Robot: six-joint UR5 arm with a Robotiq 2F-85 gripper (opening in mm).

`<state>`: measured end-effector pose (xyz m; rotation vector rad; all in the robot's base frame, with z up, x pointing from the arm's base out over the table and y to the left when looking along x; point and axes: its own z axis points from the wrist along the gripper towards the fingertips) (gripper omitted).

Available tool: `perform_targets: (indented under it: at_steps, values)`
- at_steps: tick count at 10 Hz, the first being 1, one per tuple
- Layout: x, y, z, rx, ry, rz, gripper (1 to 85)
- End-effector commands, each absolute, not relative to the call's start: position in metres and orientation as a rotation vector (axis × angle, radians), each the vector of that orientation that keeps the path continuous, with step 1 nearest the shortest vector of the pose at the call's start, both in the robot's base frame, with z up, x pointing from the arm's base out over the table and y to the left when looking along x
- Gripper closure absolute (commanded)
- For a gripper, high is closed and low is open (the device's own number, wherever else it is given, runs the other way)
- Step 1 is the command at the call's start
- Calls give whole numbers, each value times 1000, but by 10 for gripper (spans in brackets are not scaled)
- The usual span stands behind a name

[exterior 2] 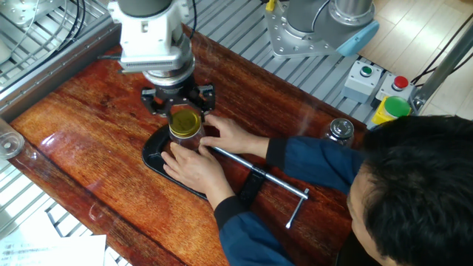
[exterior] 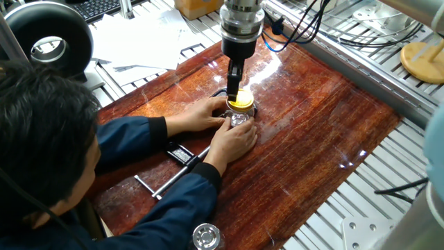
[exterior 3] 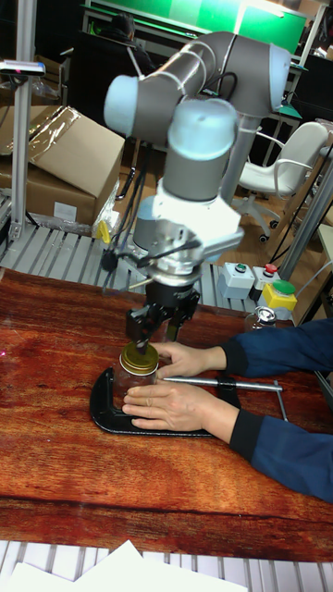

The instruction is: Screw the lid onto the jar

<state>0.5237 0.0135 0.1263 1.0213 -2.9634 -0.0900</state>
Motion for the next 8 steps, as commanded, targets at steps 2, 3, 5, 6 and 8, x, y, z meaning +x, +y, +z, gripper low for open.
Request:
perform_targets:
  at_steps: [2,3,5,6,8]
  values:
    - [516,29,141,707,-3090,-77,847]
    - [513,34,144,642,-3114,-102,847]
    - [506,33,147,604,-3151,-67,847]
    - [505,33,148,598,-3163,-55,847]
    - [503,35,147,600,-3158,-73,847]
